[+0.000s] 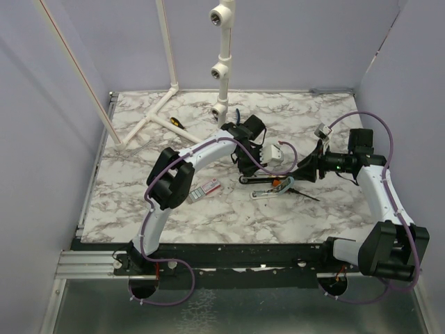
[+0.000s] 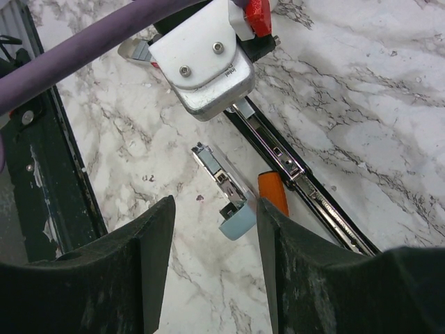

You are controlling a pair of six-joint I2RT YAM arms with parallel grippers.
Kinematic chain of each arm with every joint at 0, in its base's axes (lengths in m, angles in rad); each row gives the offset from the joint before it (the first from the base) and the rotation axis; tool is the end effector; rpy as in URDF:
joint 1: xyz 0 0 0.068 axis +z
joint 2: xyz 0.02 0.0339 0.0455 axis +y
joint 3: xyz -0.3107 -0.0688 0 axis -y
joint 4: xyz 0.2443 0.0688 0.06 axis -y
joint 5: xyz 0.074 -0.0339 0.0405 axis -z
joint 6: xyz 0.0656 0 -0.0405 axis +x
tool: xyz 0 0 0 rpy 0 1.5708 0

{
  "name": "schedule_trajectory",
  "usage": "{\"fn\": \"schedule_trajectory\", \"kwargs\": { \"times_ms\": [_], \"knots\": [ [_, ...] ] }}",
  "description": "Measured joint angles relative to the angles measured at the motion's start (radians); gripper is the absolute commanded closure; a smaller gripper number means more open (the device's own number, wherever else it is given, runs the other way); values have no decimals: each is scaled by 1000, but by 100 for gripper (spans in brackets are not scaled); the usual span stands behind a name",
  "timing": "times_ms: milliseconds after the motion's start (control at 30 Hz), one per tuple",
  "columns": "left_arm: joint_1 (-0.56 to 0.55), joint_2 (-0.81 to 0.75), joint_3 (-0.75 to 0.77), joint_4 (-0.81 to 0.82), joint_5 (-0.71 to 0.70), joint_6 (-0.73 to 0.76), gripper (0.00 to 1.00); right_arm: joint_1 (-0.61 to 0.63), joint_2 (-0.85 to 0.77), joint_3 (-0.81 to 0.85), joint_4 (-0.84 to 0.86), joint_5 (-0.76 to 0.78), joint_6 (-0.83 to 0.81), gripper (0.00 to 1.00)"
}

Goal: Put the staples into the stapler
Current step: Install the staple into the stapler.

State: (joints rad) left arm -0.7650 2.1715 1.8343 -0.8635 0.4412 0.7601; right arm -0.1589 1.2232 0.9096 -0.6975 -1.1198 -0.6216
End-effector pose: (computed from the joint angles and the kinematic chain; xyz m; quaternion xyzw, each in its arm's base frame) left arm 0.3371 -0.3625 0.2213 0.6916 0.6657 -0.2155 0.1790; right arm 0.2261 0.0236 0.3004 -0.3295 0.7590 0.3830 0.4106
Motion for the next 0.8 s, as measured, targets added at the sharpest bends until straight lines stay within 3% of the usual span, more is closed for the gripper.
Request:
{"fn": "schedule_trajectory", "kwargs": {
  "times_ms": [800],
  "knots": [
    [0, 7, 23, -40, -5, 0, 80, 0, 4, 4, -4, -4, -1, 45]
  ]
}}
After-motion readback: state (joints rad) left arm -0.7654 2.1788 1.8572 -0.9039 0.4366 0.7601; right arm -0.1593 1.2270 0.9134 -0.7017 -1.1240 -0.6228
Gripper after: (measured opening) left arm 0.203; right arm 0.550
